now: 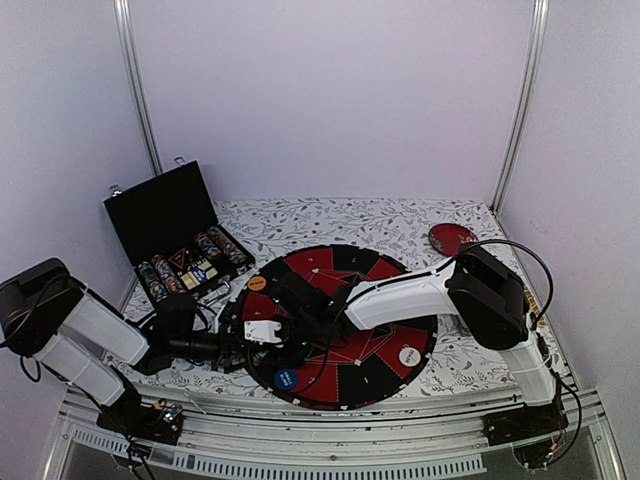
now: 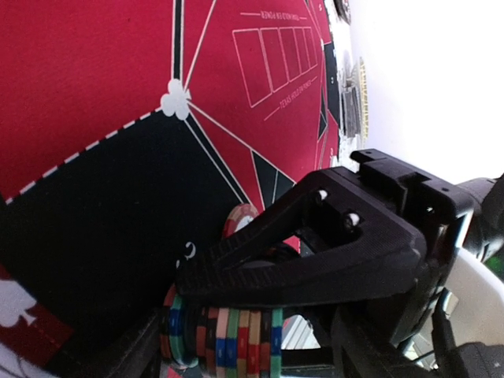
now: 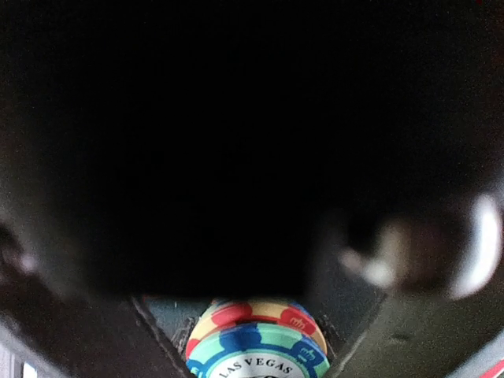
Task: Distribute texas hold em gaming equipment
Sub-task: Pass from the left arm to the right
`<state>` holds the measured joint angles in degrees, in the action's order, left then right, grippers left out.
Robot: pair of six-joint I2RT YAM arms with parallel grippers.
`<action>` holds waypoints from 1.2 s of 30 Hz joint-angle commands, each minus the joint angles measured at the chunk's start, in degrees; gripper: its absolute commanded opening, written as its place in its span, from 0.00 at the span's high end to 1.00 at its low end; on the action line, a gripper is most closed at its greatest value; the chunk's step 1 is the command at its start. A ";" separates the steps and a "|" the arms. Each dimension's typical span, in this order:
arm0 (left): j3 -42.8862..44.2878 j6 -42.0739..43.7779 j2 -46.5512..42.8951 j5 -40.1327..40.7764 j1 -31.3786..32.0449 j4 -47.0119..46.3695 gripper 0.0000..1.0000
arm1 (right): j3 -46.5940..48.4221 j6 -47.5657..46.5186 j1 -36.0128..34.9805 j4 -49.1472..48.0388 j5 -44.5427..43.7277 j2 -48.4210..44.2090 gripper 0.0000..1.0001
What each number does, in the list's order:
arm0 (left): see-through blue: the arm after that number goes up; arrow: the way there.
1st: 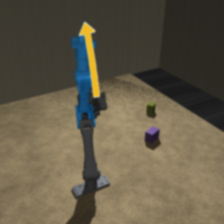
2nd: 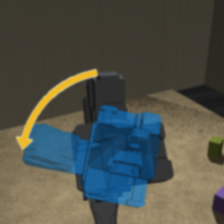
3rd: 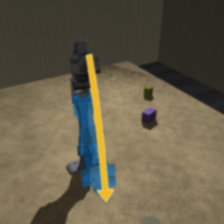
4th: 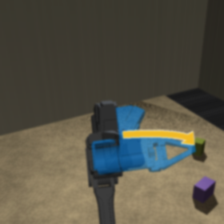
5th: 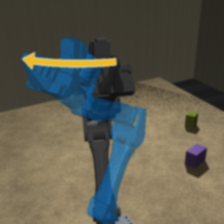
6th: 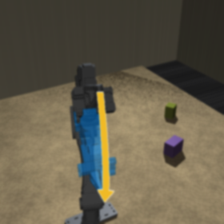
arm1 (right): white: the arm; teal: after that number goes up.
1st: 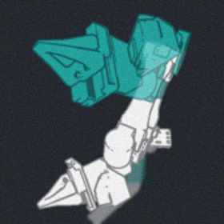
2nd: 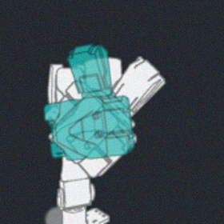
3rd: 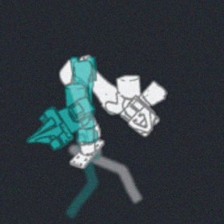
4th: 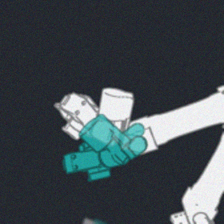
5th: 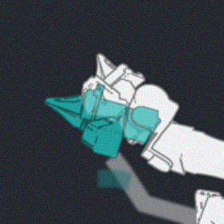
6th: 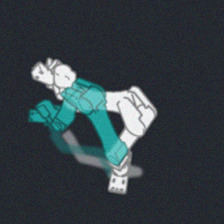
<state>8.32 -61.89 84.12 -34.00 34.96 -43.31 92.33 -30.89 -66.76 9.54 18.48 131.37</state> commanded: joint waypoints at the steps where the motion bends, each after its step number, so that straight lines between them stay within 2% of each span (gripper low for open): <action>1: -0.11 3.19 -1.49 4.31 -0.88 9.25 0.22 | -2.07 0.33 -0.24 5.59 -3.59 -1.71 0.98; 10: 1.54 8.44 -14.66 9.89 -4.86 26.84 0.16 | -1.72 0.57 -0.35 6.80 -3.07 -0.45 0.98; 18: 1.09 9.45 -19.20 9.24 -7.97 30.58 0.16 | 1.92 0.58 -0.50 8.66 -2.58 1.39 0.98; 28: 3.50 16.13 -25.91 9.12 -17.32 42.33 0.16 | 5.85 -0.15 -0.92 12.45 -2.69 0.61 0.97; 36: 6.30 19.98 -28.39 8.41 -22.02 46.36 0.15 | 13.16 0.50 -1.61 17.10 -3.68 3.67 0.98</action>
<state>12.49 -45.23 56.60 -24.99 14.83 -0.43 101.97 -30.79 -67.64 24.53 15.35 133.23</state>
